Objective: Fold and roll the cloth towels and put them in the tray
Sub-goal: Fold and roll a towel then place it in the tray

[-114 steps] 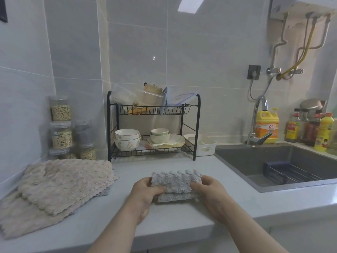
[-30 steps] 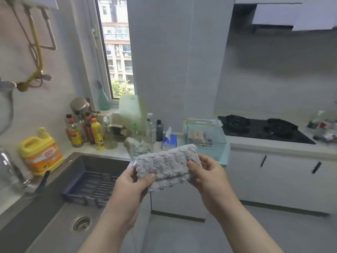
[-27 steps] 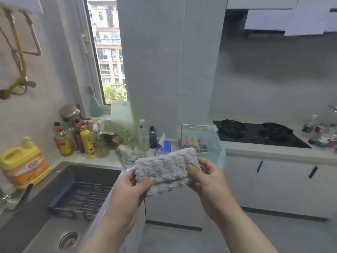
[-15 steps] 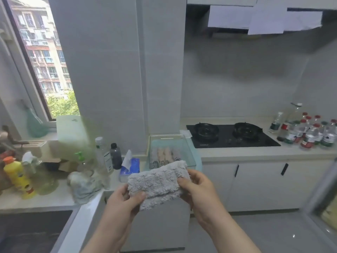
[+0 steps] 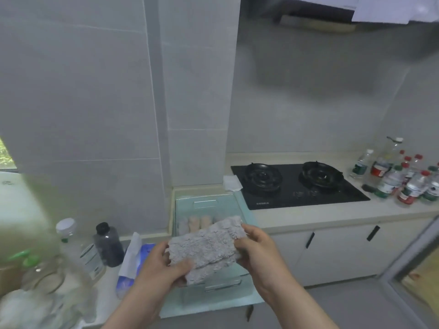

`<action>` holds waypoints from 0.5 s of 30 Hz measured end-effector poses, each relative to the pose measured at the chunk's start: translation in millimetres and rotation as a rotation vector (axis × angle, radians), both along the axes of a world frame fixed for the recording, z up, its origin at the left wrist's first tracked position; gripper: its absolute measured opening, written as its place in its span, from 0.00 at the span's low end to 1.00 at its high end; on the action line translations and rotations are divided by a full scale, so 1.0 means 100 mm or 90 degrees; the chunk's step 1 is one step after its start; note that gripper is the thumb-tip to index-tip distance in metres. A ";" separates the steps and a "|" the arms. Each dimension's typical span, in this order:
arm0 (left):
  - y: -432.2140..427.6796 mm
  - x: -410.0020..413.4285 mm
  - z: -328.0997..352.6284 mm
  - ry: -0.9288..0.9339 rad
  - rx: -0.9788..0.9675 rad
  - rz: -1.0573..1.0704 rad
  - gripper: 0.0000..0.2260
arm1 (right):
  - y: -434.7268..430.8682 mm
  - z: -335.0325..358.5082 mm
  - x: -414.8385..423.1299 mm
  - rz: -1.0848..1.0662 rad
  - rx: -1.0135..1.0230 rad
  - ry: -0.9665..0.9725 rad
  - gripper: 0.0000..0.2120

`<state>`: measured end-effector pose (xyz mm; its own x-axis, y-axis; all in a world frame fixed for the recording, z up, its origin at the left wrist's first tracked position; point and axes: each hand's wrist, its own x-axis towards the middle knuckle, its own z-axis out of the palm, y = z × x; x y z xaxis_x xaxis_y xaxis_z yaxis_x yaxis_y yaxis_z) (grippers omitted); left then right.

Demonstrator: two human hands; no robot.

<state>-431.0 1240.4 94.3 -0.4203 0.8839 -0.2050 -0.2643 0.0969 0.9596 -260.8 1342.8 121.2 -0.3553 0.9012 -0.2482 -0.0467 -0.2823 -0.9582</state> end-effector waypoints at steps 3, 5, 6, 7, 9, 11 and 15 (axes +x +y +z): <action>0.24 -0.09 -0.05 -0.010 -0.041 -0.015 0.36 | 0.27 -0.07 -0.08 0.000 -0.017 -0.019 0.18; 0.37 -0.12 -0.07 0.064 -0.092 -0.019 0.34 | 0.48 -0.16 -0.15 0.003 -0.033 -0.015 0.19; 0.43 -0.13 -0.09 0.119 -0.117 -0.034 0.31 | 0.59 -0.22 -0.19 0.005 -0.050 -0.001 0.19; 0.49 -0.12 -0.12 0.173 -0.135 -0.060 0.25 | 0.69 -0.28 -0.25 0.008 -0.073 0.024 0.18; 0.61 -0.09 -0.21 0.299 -0.173 -0.109 0.14 | 0.87 -0.43 -0.39 0.014 -0.148 0.080 0.11; 0.72 -0.03 -0.33 0.412 -0.241 -0.105 0.09 | 0.99 -0.59 -0.53 0.031 -0.243 0.109 0.08; 0.89 0.12 -0.53 0.595 -0.334 -0.023 0.12 | 1.19 -1.06 -0.77 0.066 -0.434 0.123 0.13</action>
